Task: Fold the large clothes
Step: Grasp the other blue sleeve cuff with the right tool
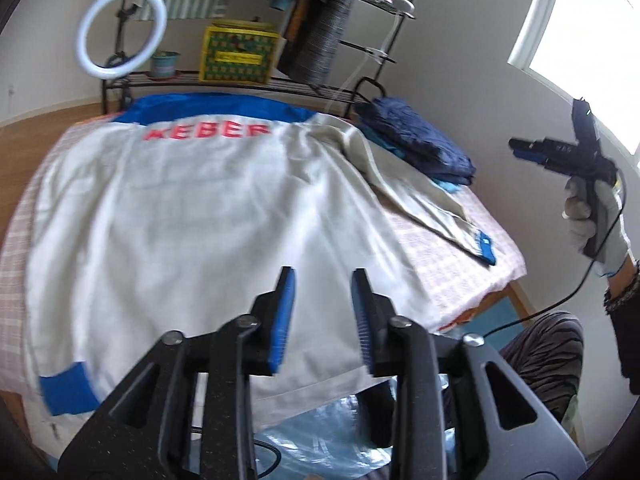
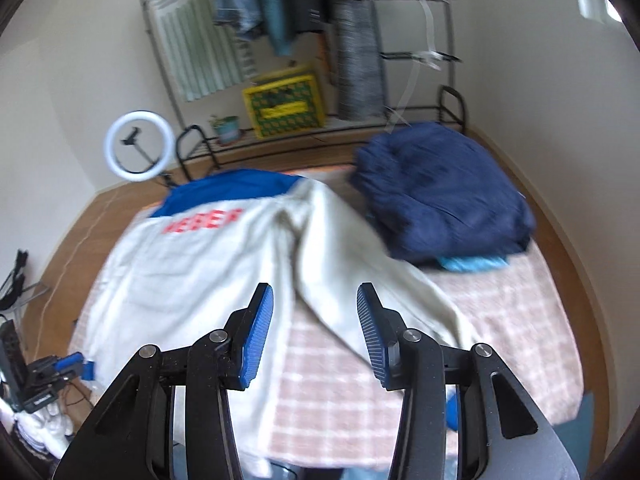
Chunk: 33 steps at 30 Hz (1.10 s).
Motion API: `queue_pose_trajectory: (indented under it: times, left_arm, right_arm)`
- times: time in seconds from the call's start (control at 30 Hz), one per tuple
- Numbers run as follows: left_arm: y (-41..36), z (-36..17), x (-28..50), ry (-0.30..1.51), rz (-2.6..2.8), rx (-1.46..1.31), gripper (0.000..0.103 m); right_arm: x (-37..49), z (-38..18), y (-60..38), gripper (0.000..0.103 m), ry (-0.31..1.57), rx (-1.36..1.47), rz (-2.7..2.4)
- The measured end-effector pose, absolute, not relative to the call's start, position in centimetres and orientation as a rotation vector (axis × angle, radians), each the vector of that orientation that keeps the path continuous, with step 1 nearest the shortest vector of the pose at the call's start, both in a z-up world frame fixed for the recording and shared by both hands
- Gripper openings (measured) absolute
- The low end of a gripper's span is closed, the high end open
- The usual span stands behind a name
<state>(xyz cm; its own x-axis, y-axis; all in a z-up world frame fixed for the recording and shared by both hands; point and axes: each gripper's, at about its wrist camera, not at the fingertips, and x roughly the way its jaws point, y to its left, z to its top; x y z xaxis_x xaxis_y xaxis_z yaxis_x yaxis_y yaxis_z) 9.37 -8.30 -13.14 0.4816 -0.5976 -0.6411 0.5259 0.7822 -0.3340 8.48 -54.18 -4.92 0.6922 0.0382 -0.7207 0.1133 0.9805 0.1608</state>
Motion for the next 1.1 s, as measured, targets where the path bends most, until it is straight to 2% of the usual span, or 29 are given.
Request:
queue_pose_trajectory:
  times: [0.13, 0.2, 0.23, 0.5, 0.77, 0.87, 0.93, 0.97, 1.03, 1.07, 1.1]
  left_arm:
    - [-12.6, -13.7, 8.7, 0.827, -0.737, -0.055, 0.032]
    - [-14.3, -14.0, 8.5, 0.839, -0.758, -0.042, 0.032]
    - [-15.0, -14.2, 8.4, 0.847, -0.768, -0.036, 0.032]
    - [-19.1, -14.5, 7.8, 0.868, -0.804, -0.004, 0.032]
    - [-19.7, -14.6, 7.7, 0.871, -0.800, 0.029, 0.032]
    - [-19.0, -15.0, 8.3, 0.883, -0.768, 0.023, 0.032]
    - [-18.4, -15.2, 8.6, 0.890, -0.750, 0.014, 0.032]
    - [-18.0, -15.3, 8.8, 0.893, -0.742, 0.009, 0.032]
    - [-17.2, -15.5, 9.1, 0.898, -0.727, -0.002, 0.032]
    - [-16.9, -15.6, 9.2, 0.901, -0.721, -0.007, 0.032]
    - [-16.4, -15.6, 9.4, 0.903, -0.712, -0.010, 0.032]
  right_arm:
    - [6.4, -8.6, -61.2, 0.044, 0.873, 0.276, -0.153]
    - [5.5, -10.9, -64.6, 0.058, 0.905, 0.317, -0.214]
    - [5.0, -12.1, -66.3, 0.060, 0.914, 0.351, -0.245]
    - [2.8, -20.3, -73.7, 0.060, 0.998, 0.614, -0.333]
    - [3.7, -24.6, -75.5, 0.060, 1.038, 0.751, -0.398]
    - [4.5, -25.3, -74.7, 0.060, 1.063, 0.706, -0.407]
    - [5.3, -25.2, -73.8, 0.053, 1.075, 0.609, -0.418]
    - [5.8, -25.1, -73.2, 0.042, 1.084, 0.569, -0.412]
    - [6.3, -24.8, -72.2, 0.030, 1.090, 0.504, -0.414]
    - [6.5, -24.7, -71.8, 0.014, 1.087, 0.494, -0.401]
    - [6.7, -24.6, -71.5, 0.008, 1.083, 0.499, -0.374]
